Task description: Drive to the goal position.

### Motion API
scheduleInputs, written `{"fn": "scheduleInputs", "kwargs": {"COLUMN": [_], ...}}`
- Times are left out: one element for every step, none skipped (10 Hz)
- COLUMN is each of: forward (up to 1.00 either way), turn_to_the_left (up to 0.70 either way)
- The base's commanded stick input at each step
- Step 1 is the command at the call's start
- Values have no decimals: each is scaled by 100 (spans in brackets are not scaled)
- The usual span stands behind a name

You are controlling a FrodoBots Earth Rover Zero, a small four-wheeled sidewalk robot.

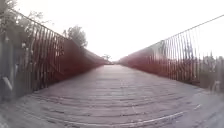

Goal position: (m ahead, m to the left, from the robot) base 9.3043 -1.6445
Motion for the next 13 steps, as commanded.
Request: {"fn": "scheduleInputs", "kwargs": {"forward": [70, 70, 70, 70, 70, 70, 70, 70, 70, 70, 70, 70, 70], "turn_to_the_left": [0, 0, -35, -35, -35, -35, -35, -34, -21, -8, 0, 0, 0]}}
